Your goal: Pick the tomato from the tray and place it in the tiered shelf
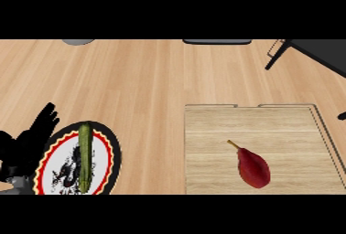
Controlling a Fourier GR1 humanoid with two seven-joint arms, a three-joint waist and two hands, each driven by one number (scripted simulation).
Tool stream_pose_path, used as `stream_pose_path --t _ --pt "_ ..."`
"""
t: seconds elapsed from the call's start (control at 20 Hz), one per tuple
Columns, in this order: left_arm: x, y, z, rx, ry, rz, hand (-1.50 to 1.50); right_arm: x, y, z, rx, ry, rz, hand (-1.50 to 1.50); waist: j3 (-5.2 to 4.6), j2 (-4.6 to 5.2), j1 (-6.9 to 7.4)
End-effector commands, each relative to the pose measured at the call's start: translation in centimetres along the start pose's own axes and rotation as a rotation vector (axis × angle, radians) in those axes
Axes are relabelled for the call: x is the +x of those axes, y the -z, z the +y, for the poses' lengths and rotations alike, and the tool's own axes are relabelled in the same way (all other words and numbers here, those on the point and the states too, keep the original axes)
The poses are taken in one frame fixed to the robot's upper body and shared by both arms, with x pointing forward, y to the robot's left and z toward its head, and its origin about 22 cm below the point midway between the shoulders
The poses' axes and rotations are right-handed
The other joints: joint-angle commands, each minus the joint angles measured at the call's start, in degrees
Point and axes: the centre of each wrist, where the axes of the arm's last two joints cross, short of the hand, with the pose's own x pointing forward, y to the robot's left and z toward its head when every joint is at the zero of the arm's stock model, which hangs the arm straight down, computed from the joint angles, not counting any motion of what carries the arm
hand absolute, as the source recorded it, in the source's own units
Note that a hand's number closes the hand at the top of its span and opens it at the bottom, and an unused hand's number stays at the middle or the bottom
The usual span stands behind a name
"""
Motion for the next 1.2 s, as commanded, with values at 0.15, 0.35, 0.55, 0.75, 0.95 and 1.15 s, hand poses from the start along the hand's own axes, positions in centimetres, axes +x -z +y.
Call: stream_pose_path --t 0.15,0.35,0.55,0.75,0.95,1.15 --pt "-0.1 -0.3 -0.2 0.013 0.003 0.001 0.00 -1.3 3.1 2.2 -0.007 -0.065 0.028 1.50 0.02 -0.03 0.17" --pt "-0.2 0.4 0.8 -0.003 -0.005 0.010 0.00 -4.0 5.6 4.2 -0.019 -0.025 0.050 1.50 0.04 0.24 0.63" --pt "0.5 1.0 0.2 -0.004 0.002 0.002 0.00 -4.2 6.0 5.9 -0.007 0.042 0.092 1.50 0.05 0.23 0.58" --pt "-0.2 -0.1 -0.4 0.001 0.006 -0.011 0.00 -7.7 8.1 5.8 0.004 0.000 0.121 1.50 0.09 0.36 1.15" --pt "-1.6 0.3 0.9 -0.020 -0.017 -0.005 0.00 -8.4 8.4 6.8 -0.036 0.045 0.230 -1.50 0.04 0.45 0.94" --pt "1.1 1.4 -0.5 -0.013 0.002 -0.018 0.00 -8.8 8.8 7.3 0.001 -0.075 0.165 -1.50 0.08 0.55 1.29"
